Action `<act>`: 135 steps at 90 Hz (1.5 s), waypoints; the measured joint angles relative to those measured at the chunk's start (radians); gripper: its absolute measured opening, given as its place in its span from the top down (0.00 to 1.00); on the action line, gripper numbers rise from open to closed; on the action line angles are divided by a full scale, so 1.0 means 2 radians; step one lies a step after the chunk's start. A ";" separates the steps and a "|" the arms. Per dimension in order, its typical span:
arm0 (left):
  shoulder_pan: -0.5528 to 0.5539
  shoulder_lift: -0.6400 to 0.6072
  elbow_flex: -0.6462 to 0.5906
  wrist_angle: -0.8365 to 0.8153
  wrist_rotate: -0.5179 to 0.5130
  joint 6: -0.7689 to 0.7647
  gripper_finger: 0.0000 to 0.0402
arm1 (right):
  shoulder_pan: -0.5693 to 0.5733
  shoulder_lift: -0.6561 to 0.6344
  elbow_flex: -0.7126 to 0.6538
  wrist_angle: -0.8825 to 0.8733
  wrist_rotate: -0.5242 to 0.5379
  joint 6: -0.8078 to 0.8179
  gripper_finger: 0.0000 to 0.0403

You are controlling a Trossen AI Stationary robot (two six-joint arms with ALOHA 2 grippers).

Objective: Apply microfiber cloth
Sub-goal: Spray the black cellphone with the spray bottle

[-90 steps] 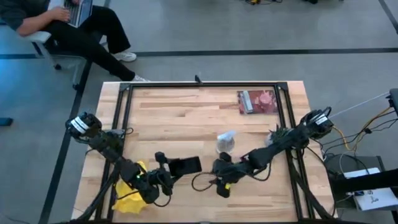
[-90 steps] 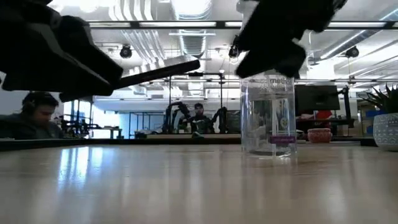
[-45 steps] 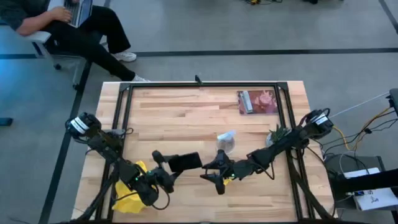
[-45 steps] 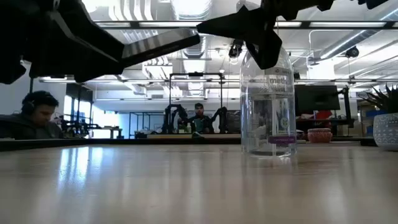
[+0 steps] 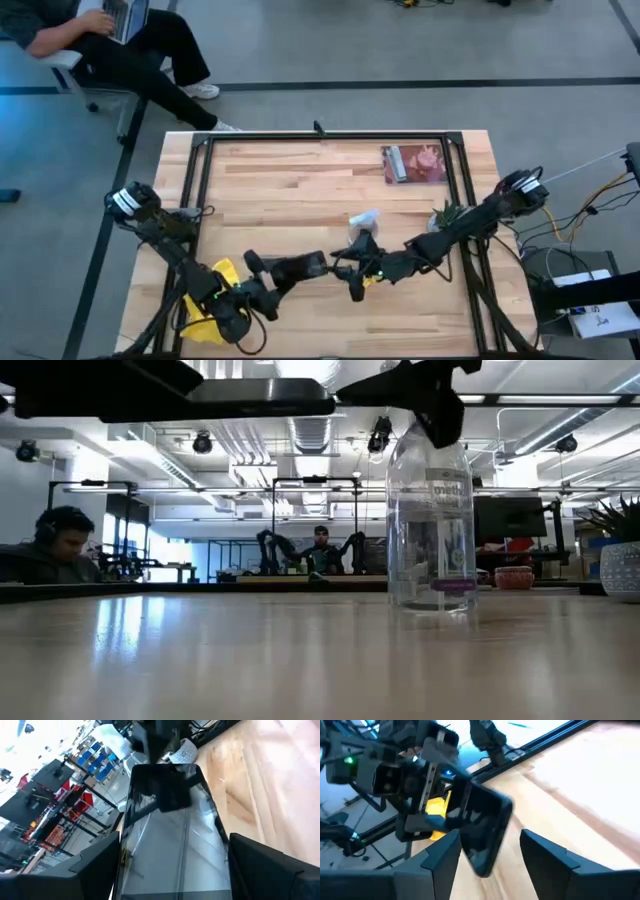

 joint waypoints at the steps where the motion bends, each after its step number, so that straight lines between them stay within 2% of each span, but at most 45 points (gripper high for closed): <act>1: 0.000 0.000 0.000 0.000 0.000 -0.001 0.19 | 0.000 -0.001 0.000 -0.005 0.001 0.003 0.52; 10: 0.001 0.000 -0.001 -0.001 -0.002 -0.005 0.19 | 0.001 0.003 -0.001 -0.029 0.002 0.028 0.52; 34: -0.004 0.000 -0.001 0.011 0.009 -0.002 0.19 | 0.001 0.057 -0.001 0.052 -0.013 0.036 0.49; 50: -0.009 0.000 -0.002 0.041 0.009 0.025 0.19 | 0.001 0.066 -0.001 0.068 -0.020 0.057 0.49; 70: -0.005 0.000 -0.002 0.059 0.009 0.040 0.19 | 0.001 0.068 0.000 0.118 -0.034 0.043 0.53; 80: 0.001 0.000 -0.002 0.085 0.013 0.055 0.19 | 0.001 0.068 0.005 0.118 -0.035 0.039 0.57; 90: 0.009 -0.001 -0.002 0.135 0.052 0.078 0.19 | 0.001 0.072 0.015 0.118 -0.037 0.038 0.66; 97: 0.015 -0.001 -0.002 0.156 0.067 0.087 0.19 | 0.001 0.072 0.023 0.119 -0.047 0.035 0.73; 114: 0.019 -0.001 0.006 0.153 0.063 0.107 0.18 | 0.010 0.072 0.034 0.119 -0.036 0.011 0.94; 128: 0.021 -0.001 0.022 0.157 0.075 0.067 0.17 | 0.018 0.072 0.038 0.090 -0.035 -0.027 0.96; 135: 0.020 -0.002 0.034 0.151 0.107 0.056 0.16 | 0.021 0.072 0.038 0.082 -0.027 -0.031 0.97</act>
